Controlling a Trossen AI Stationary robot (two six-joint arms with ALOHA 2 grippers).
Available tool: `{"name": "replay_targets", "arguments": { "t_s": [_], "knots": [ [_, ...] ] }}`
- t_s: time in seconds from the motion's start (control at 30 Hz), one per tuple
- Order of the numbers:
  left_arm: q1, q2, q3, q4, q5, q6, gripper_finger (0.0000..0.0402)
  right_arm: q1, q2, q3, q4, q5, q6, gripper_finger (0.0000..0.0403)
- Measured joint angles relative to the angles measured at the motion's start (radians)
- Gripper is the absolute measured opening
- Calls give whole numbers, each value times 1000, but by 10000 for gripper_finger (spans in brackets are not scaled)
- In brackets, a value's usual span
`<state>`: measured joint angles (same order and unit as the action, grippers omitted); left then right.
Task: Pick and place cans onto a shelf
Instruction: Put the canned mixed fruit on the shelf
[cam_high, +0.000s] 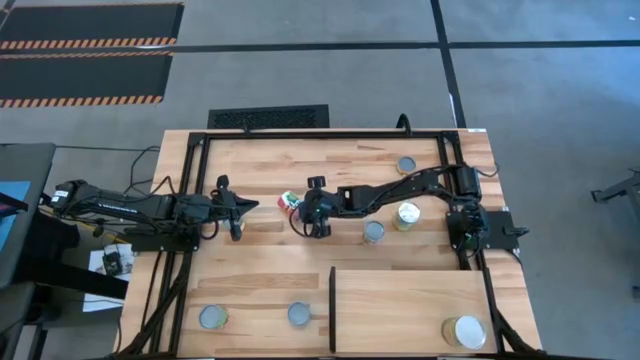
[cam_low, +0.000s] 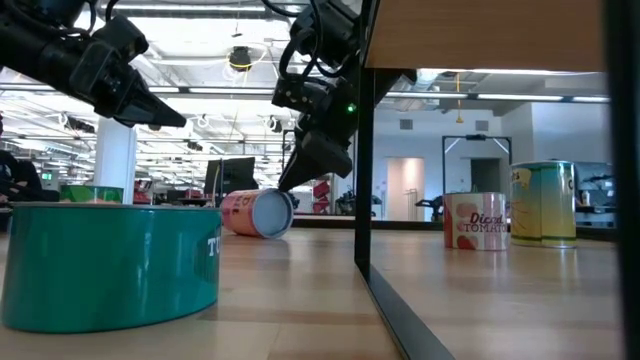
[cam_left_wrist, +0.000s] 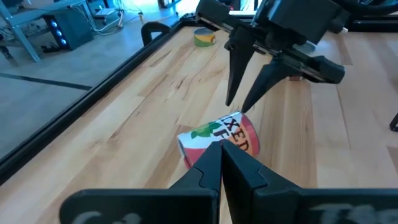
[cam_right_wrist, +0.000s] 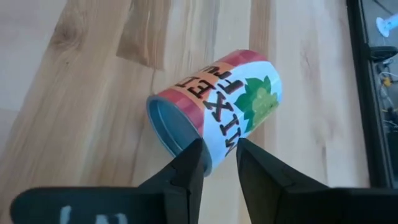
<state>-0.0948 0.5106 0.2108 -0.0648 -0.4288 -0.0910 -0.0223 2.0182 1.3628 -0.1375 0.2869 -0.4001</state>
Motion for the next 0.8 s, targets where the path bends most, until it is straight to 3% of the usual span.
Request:
{"name": "replay_targets", "arguments": {
  "t_s": [0.23,0.4,0.8],
  "knots": [
    [11,46,0,28,-29,-17,2,0,0,0,6,-24,10,150],
    [82,173,0,60,-27,-17,2,-2,0,0,15,-32,11,161],
    [245,553,1,350,149,62,2,-3,0,-1,16,-76,33,147]
  ]
}}
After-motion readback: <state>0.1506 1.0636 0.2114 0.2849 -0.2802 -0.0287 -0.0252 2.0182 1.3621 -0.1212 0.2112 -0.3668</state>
